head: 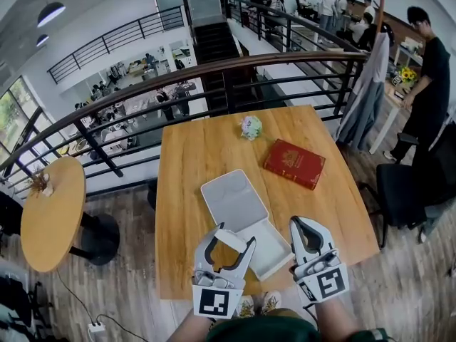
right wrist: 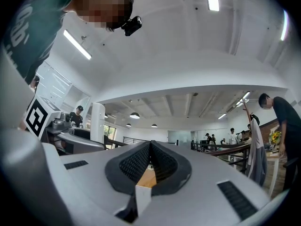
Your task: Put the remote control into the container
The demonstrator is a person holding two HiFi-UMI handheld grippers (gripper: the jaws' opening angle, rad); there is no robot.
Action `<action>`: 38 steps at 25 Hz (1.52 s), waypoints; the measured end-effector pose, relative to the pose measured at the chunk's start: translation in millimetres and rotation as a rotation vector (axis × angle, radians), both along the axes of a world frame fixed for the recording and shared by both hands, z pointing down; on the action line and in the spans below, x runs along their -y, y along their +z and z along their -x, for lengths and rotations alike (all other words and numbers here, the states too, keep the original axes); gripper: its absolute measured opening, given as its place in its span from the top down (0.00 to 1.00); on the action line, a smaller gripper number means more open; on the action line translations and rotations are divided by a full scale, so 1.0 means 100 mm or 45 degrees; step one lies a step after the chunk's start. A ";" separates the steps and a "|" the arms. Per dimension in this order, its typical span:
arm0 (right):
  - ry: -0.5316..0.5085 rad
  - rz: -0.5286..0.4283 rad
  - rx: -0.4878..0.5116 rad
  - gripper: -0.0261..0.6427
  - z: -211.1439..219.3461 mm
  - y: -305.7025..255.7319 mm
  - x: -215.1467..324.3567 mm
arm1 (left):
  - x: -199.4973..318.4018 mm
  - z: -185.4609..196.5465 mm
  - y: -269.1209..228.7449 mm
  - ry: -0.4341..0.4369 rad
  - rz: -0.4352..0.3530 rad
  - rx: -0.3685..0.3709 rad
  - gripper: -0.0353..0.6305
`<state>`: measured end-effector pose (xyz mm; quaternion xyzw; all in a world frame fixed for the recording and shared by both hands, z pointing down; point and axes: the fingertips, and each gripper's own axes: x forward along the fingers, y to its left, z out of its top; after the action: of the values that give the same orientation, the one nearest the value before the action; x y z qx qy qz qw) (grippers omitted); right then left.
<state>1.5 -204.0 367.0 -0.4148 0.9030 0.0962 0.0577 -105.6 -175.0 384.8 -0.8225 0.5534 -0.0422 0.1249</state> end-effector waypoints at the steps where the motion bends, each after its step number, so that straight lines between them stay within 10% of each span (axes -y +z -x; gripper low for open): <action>1: 0.000 0.000 0.002 0.93 0.00 0.00 0.01 | 0.01 -0.01 0.02 0.006 0.013 -0.002 0.52; 38: 0.053 0.025 -0.002 0.93 -0.34 0.08 0.24 | 0.52 -0.53 2.58 0.077 1.005 0.133 0.52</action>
<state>35.4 -227.5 375.2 -0.4341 0.8950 0.0888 0.0507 -52.2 -227.0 643.0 -0.8199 0.4630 -0.2896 -0.1717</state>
